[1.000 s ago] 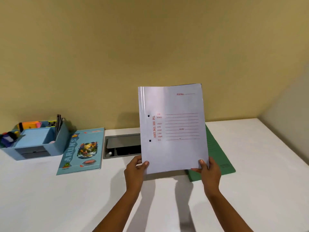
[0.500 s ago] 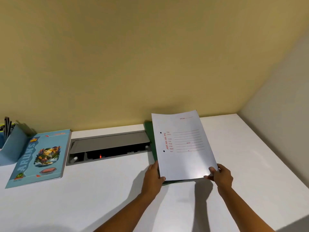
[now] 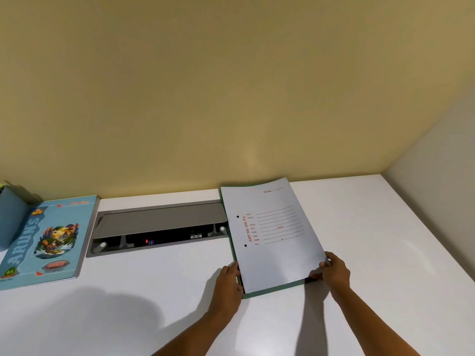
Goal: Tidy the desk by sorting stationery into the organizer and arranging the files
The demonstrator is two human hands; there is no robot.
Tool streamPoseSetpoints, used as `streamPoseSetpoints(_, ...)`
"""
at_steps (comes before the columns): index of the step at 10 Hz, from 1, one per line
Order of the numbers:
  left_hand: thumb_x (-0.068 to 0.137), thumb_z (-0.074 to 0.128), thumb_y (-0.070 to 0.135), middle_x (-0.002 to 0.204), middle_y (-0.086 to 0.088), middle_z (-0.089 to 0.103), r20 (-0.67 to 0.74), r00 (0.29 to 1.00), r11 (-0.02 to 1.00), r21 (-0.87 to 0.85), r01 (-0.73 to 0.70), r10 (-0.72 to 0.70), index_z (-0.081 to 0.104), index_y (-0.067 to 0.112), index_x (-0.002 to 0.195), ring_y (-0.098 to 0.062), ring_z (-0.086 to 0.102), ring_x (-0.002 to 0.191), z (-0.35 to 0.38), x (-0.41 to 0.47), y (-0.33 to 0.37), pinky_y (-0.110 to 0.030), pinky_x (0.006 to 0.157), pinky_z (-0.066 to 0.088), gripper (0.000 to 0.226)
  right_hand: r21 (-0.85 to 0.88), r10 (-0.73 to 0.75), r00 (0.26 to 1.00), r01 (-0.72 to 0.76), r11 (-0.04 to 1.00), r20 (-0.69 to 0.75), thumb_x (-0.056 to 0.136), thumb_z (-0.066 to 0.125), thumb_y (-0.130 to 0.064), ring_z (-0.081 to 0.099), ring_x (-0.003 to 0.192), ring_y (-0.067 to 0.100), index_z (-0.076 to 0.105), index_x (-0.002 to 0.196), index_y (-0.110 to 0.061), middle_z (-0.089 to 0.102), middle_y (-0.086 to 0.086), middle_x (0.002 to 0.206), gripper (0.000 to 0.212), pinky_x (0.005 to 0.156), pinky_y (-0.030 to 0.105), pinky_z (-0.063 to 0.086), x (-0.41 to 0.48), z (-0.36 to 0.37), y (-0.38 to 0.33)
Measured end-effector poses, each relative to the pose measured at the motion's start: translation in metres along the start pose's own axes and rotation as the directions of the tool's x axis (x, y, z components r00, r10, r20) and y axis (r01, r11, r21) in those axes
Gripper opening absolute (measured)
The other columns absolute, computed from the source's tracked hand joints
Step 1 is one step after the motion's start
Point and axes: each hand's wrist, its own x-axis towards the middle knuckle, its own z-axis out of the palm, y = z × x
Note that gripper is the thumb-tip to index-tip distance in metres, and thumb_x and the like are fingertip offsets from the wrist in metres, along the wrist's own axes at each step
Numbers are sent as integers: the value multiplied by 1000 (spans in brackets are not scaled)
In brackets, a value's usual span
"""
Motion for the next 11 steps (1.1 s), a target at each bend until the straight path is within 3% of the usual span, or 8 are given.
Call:
streamPoseSetpoints(1, 87, 54, -6, 118, -2, 47, -15, 1000, 999, 36, -1, 2, 39, 15, 141, -21, 57, 104, 2, 4, -1, -13, 86, 47, 60, -82, -56, 997, 51, 995, -55, 87, 35, 6, 60, 79, 32, 59, 114, -15, 63, 13, 91, 42, 70, 34, 51, 0, 3, -4)
streamPoseSetpoints(2, 88, 57, 0, 121, -1, 45, -18, 1000, 997, 80, 5, -3, 35, 17, 143, -19, 54, 111, 3, 6, 1, -21, 95, 48, 62, -152, -118, 991, 107, 983, -63, 86, 37, 6, 57, 78, 33, 56, 118, -11, 62, 14, 87, 41, 66, 34, 47, 0, 8, -2)
streamPoseSetpoints(3, 91, 58, 13, 128, -2, 43, -10, 1000, 985, 170, 16, -15, 26, 18, 146, -16, 48, 122, 2, 5, 3, -27, 100, 47, 65, -278, -175, 983, 150, 949, -64, 86, 46, 4, 56, 89, 39, 53, 125, -2, 57, 24, 102, 41, 81, 41, 48, 1, 15, 3)
streamPoseSetpoints(4, 93, 56, 23, 132, -1, 42, -5, 1000, 976, 213, 31, -31, 20, 21, 148, -16, 48, 125, -1, 5, 6, -26, 99, 47, 66, -284, -120, 991, 97, 954, -64, 87, 48, 0, 46, 100, 40, 50, 129, -3, 41, 22, 111, 42, 88, 42, 41, -1, 19, 2)
streamPoseSetpoints(5, 93, 55, 26, 133, -1, 40, 26, 999, 976, 216, 38, -44, 17, 24, 149, -16, 47, 126, -4, 4, 7, -26, 95, 50, 68, -349, -56, 995, 25, 937, -79, 88, 47, -3, 34, 116, 43, 46, 131, -5, 37, 26, 124, 43, 96, 46, 35, -1, 23, 1)
streamPoseSetpoints(7, 95, 52, 27, 139, -2, 41, 35, 999, 980, 197, 34, -42, 22, 22, 147, -16, 46, 129, -14, -3, 0, -29, 102, 44, 61, -274, -43, 972, -23, 961, -230, 88, 46, -1, 33, 116, 45, 47, 123, 4, 38, 30, 127, 35, 97, 48, 32, -20, 29, 4)
streamPoseSetpoints(9, 101, 35, 31, 142, -1, 44, -69, 998, 969, 245, 9, 8, 33, 18, 142, -15, 46, 128, -37, -21, -10, -23, 103, 38, 43, -76, -122, 929, 102, 992, -350, 90, 53, -2, 36, 116, 44, 49, 122, 5, 40, 32, 125, 33, 97, 43, 31, -55, 40, 11)
streamPoseSetpoints(11, 102, 30, 32, 134, -2, 51, -172, 985, 978, 206, 22, 14, 43, 17, 135, -17, 50, 122, -72, -48, -40, -23, 98, 38, 39, -83, -225, 925, 210, 974, -306, 86, 62, -2, 37, 115, 41, 52, 113, 0, 45, 25, 119, 29, 91, 41, 38, -110, 65, 4)
